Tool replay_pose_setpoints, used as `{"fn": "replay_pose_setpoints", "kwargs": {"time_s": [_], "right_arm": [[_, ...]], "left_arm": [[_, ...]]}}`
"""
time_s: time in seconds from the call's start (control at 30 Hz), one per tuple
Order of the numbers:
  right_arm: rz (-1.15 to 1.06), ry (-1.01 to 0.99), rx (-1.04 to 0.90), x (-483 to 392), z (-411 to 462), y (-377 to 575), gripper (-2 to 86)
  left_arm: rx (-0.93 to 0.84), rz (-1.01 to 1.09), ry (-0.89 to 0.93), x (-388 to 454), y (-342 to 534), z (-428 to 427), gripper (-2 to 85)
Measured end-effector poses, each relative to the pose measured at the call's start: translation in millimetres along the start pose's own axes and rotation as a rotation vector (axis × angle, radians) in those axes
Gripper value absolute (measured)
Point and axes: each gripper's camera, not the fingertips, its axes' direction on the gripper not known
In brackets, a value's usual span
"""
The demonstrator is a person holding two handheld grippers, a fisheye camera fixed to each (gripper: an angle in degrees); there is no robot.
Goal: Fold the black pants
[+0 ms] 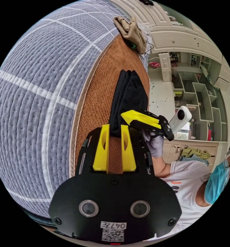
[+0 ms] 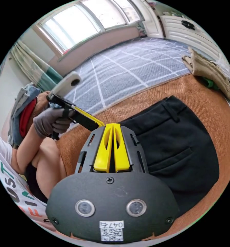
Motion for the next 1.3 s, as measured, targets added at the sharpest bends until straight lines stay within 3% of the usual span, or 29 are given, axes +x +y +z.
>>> {"fn": "replay_pose_setpoints", "kwargs": {"time_s": [0.07,0.27,0.67,0.93,1.07,1.23,1.3], "right_arm": [[-0.017,0.045,-0.14,-2,23,-13,-1.3],[0.028,0.013,-0.213,14,17,-35,-1.3],[0.121,-0.125,-0.059,48,-13,-42,-1.3],[0.072,-0.152,-0.206,50,14,-54,-1.3],[0.114,-0.055,-0.012,64,-22,-43,-1.3],[0.158,-0.416,0.194,94,-35,-24,-1.2],[0.215,-0.402,0.171,103,-32,-17,-1.3]], "left_arm": [[-0.01,-0.006,-0.035,-1,0,-6,6.0],[-0.019,-0.016,-0.021,-5,1,-23,5.4],[-0.022,-0.021,-0.008,-1,4,-56,5.2],[-0.025,-0.027,0.0,-2,6,-67,5.2],[-0.027,-0.027,0.001,0,8,-71,5.2],[-0.031,-0.028,-0.001,2,9,-73,5.2],[-0.03,-0.029,0.001,2,10,-73,5.2]]}}
